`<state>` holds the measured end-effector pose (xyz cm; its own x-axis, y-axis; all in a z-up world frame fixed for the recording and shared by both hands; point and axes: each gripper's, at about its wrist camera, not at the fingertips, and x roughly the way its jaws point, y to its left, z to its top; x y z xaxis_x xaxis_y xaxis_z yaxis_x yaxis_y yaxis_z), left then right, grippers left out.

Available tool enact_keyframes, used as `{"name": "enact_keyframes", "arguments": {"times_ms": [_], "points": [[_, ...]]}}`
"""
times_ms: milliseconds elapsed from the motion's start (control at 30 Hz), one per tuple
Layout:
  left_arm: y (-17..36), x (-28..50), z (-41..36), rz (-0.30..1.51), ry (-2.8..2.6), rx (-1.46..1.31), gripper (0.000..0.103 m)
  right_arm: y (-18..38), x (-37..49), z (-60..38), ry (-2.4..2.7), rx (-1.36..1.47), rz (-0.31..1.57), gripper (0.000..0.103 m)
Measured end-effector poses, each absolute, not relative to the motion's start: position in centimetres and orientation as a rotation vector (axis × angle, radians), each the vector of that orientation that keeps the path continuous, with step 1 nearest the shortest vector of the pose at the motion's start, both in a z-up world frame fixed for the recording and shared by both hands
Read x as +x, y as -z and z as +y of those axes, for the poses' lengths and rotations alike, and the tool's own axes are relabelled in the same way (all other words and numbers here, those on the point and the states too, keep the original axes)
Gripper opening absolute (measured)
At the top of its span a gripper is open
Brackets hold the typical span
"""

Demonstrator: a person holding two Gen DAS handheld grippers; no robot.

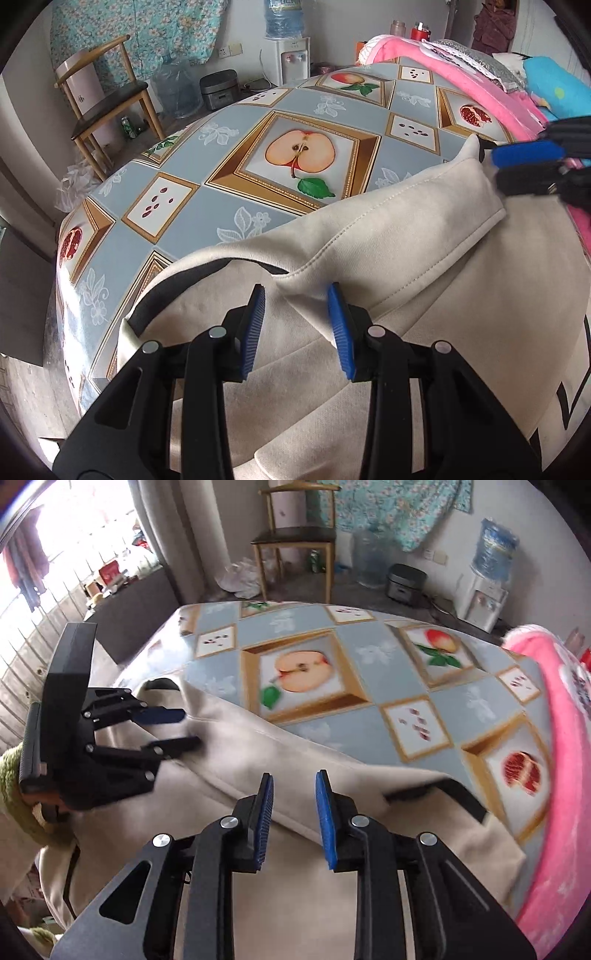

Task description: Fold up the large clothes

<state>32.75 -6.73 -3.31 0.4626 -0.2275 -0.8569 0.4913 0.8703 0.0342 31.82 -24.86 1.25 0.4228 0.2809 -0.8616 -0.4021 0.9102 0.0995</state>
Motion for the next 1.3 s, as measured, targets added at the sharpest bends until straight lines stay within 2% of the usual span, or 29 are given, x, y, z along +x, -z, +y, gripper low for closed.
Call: {"name": "enact_keyframes", "arguments": {"times_ms": [133, 300, 500, 700, 833, 933, 1067, 1300], "points": [[2.0, 32.0, -5.5, 0.958, 0.433, 0.264, 0.034, 3.3, 33.1, -23.1, -0.434, -0.145, 1.138, 0.024], [-1.3, 31.0, -6.3, 0.861, 0.510, 0.232, 0.034, 3.3, 32.7, -23.1, -0.437, -0.124, 1.115, 0.023], [2.8, 31.8, -11.0, 0.983, 0.483, 0.417, 0.034, 3.2, 32.4, -25.0, -0.374, -0.186, 1.120, 0.023], [3.1, 31.4, -10.5, 0.952, 0.493, 0.386, 0.035, 3.8, 32.8, -28.7, -0.372, -0.045, 1.141, 0.023], [3.0, 31.7, -10.4, 0.959, 0.501, 0.381, 0.035, 1.3, 32.6, -26.9, -0.408, 0.010, 1.083, 0.023], [3.1, 31.7, -10.1, 0.954, 0.506, 0.363, 0.035, 1.2, 33.2, -24.6, -0.450, -0.003, 1.071, 0.023], [3.1, 31.6, -9.9, 0.952, 0.507, 0.355, 0.035, 4.0, 33.4, -21.9, -0.424, -0.094, 1.070, 0.026], [2.6, 31.2, -9.6, 0.951, 0.502, 0.372, 0.035, 1.7, 31.6, -24.5, -0.374, -0.072, 1.056, 0.026]]}}
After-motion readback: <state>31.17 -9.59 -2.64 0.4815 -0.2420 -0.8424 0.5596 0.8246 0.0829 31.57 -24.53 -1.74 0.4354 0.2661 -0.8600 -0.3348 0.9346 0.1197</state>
